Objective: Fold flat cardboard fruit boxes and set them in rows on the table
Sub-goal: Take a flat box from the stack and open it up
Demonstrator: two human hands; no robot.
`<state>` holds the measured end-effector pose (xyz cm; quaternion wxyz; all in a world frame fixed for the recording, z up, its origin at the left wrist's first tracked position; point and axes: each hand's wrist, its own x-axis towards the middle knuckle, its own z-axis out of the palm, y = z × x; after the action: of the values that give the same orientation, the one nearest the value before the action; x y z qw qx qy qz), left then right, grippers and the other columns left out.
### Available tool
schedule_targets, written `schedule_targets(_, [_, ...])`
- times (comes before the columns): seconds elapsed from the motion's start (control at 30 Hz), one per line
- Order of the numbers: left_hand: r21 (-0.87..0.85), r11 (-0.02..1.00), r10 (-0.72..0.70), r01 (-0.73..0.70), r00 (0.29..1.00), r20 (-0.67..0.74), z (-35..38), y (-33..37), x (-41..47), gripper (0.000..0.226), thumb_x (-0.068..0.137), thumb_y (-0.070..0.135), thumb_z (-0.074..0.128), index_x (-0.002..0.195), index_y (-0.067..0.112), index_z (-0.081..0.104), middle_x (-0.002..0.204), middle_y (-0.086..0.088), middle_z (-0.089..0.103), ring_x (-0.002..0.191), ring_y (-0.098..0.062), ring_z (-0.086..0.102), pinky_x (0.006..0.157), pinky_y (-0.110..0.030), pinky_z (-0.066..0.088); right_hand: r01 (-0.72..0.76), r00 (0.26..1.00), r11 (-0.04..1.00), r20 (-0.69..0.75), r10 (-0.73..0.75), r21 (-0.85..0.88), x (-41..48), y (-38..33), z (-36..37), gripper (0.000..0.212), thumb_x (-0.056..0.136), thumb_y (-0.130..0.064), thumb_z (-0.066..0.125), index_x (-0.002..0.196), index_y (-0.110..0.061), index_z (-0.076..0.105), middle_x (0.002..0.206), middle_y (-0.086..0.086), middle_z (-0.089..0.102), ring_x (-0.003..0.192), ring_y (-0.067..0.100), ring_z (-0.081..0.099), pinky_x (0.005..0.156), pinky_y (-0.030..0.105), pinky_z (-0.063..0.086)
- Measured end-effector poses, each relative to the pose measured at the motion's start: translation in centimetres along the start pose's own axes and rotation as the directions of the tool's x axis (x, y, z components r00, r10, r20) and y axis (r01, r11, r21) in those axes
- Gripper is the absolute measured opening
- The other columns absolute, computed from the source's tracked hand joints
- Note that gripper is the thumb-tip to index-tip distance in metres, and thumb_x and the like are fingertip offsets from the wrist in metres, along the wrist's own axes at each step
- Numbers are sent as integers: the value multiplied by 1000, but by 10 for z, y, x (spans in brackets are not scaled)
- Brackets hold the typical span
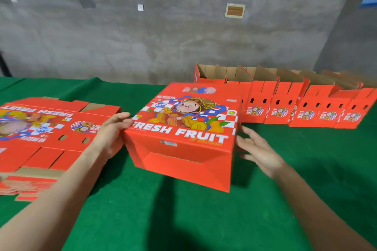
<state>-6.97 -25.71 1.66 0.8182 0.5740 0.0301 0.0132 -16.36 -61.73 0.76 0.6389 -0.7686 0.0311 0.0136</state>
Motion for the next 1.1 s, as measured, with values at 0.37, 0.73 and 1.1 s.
schedule_targets(0.37, [518,826,146,-222,972,184,28,-14,-6,45,95,9,52,139,21,44,128,4,53,110,-15,54,103,-36,43,395,901,856,-38,-431,-334,10,-6,48,67,62,-9,86,86,-49,37,100,-5,46,56,8,58,54,21,48])
schedule_targets(0.73, [487,863,35,-135,977,210,54,-57,-28,22,99,42,32,119,44,42,111,36,48,101,9,55,81,-22,50,286,958,631,235,-165,-721,44,87,125,67,94,-11,50,138,-50,17,132,0,21,102,29,57,95,44,45])
schedule_targets(1.1, [786,387,424,-482,850,313,56,-40,29,25,97,15,50,120,7,55,120,-14,62,104,-31,61,82,-22,40,191,981,321,189,-39,-928,94,90,164,110,79,10,45,137,-59,-18,148,29,-29,94,35,62,80,38,50])
